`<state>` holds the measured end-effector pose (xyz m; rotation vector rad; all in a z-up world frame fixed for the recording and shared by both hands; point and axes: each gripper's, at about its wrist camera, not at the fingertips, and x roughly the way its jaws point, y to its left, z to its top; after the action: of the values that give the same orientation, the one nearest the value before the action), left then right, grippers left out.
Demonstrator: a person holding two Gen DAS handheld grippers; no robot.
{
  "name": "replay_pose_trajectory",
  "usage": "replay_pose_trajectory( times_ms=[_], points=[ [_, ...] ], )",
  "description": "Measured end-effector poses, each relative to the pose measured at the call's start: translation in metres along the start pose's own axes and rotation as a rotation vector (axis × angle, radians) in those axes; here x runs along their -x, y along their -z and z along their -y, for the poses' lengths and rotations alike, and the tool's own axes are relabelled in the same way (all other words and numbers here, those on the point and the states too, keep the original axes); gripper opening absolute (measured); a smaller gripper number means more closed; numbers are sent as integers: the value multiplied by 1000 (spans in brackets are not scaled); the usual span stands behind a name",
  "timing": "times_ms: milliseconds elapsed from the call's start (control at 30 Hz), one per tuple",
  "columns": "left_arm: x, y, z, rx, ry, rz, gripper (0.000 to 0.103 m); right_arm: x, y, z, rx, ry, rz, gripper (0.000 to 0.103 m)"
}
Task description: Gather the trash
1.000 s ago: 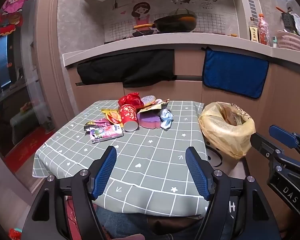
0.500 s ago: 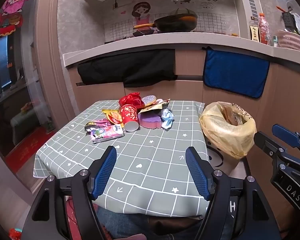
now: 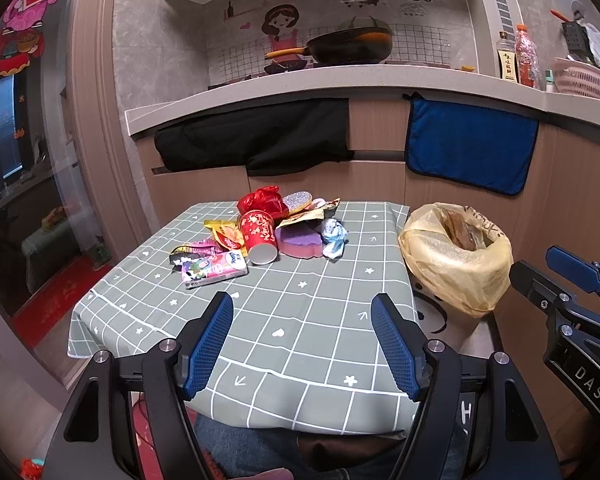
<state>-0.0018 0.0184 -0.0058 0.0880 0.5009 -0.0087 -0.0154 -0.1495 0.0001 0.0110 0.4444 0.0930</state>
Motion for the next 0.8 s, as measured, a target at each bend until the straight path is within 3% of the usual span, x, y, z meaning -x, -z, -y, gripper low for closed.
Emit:
replay_pose_trajectory(
  times_ms=[33,800],
  points=[
    [-1,-8,14,-2,-8,-2,72,0,0,0,1,-1,0,48],
    [4,-8,14,0,-10,-5,72,1,0,0,0,1,3,48]
  ],
)
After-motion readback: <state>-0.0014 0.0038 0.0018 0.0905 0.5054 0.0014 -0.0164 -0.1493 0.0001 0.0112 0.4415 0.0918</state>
